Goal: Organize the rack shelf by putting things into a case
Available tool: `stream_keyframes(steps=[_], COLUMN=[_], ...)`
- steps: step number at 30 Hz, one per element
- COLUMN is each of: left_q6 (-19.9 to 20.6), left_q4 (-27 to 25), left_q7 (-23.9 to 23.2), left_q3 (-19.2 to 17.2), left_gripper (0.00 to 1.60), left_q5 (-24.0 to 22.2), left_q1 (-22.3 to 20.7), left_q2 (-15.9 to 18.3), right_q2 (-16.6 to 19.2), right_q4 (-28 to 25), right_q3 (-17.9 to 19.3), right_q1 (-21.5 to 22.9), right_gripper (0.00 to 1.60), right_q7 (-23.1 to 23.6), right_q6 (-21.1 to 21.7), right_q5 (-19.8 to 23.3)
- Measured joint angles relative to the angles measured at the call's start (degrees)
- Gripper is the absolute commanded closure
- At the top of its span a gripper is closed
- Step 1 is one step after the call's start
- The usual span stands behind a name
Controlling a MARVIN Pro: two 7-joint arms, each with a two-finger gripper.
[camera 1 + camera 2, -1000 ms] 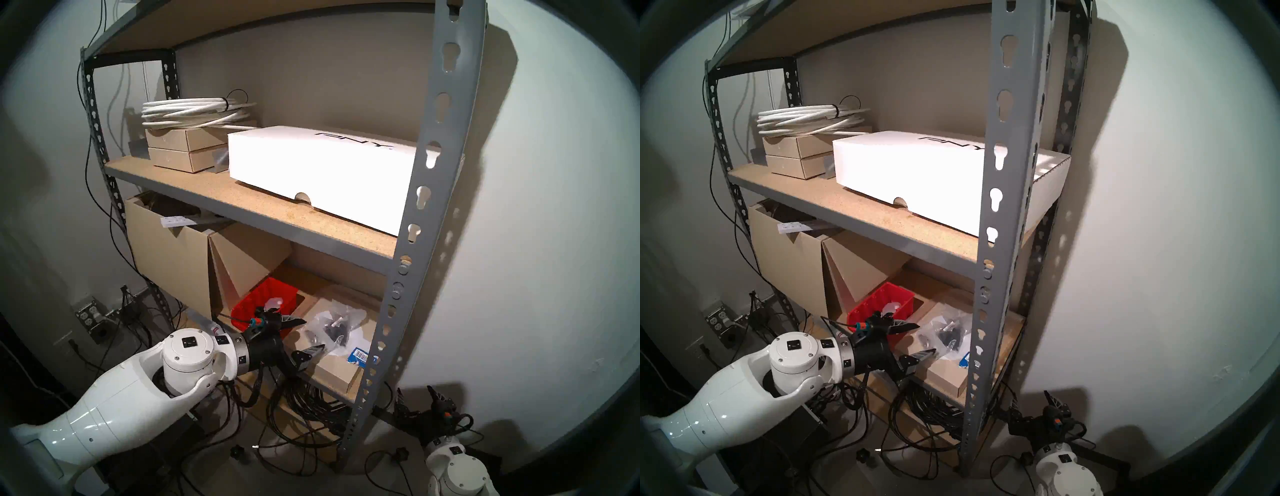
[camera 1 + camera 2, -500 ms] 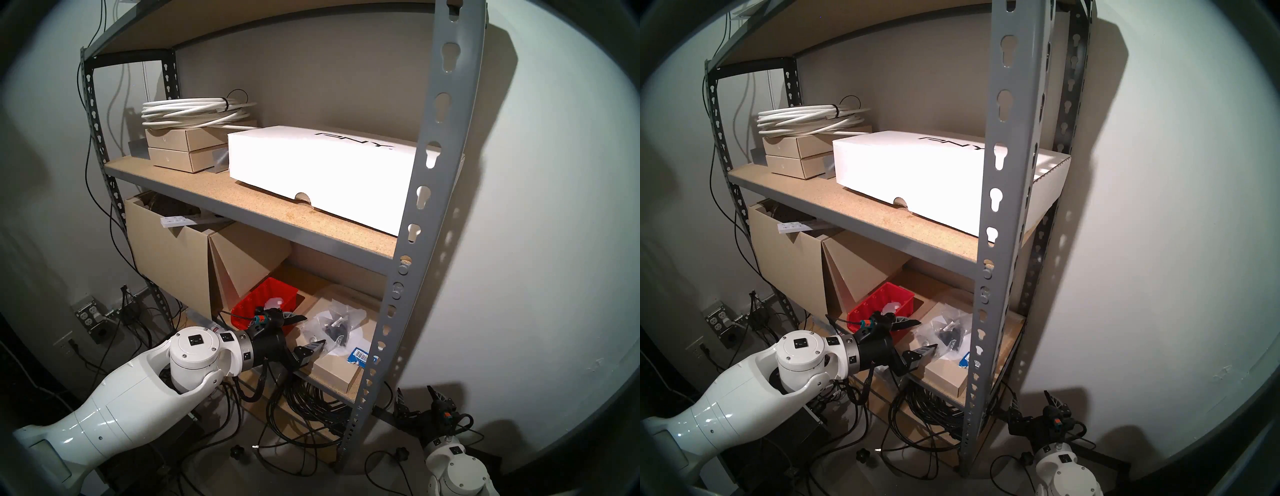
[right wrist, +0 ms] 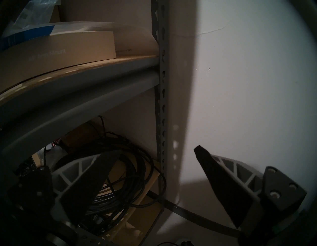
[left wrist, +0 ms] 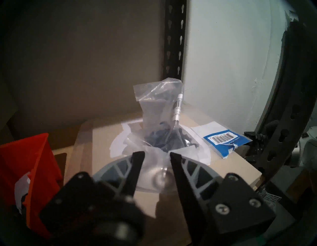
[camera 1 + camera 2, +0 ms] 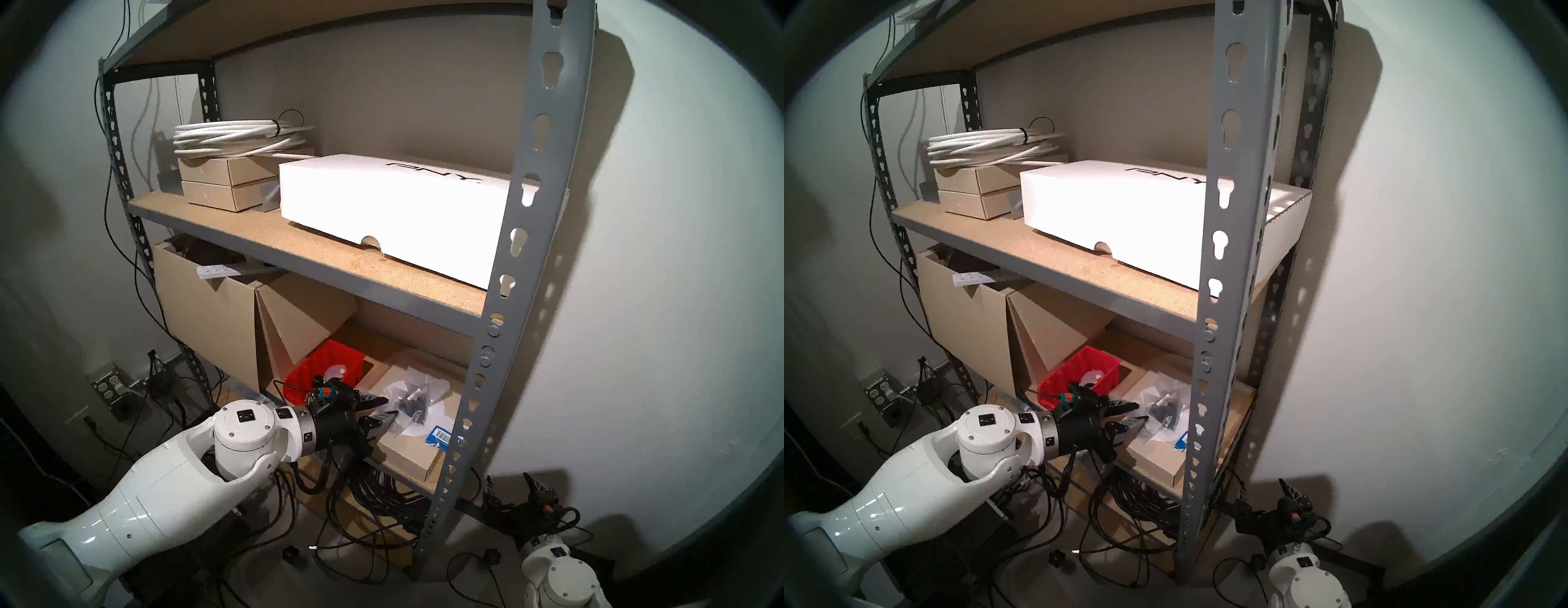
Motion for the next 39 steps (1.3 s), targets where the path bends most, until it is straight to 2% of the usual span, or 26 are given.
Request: stream_keyframes(steps=[5,21,39], left_q6=[0.01,-1.30,-2.56], left_q4=[0.25,-0.50,-7.30], left_q7=[-0.12,1.23,4.03], left_q3=[0.02,-0.72,-7.33], left_gripper=[1.60,1.60,1.60], left_q5=[0.00,0.26,-3.83], left_q1=[-0.01,1.11,5.68], left_q2=[-0.06,0.79,5.56], right_q2=[0.00,0.00,0.00], right_q4=[0.00,0.00,0.01], right_q3=[0.00,0.00,0.00], right_q1=[0.00,0.00,0.00], right_gripper=[0.00,0.00,0.00], right_q7=[0.00,0.00,0.00], right_q6=[0.00,0.00,0.00], right_q5=[0.00,0.00,0.00])
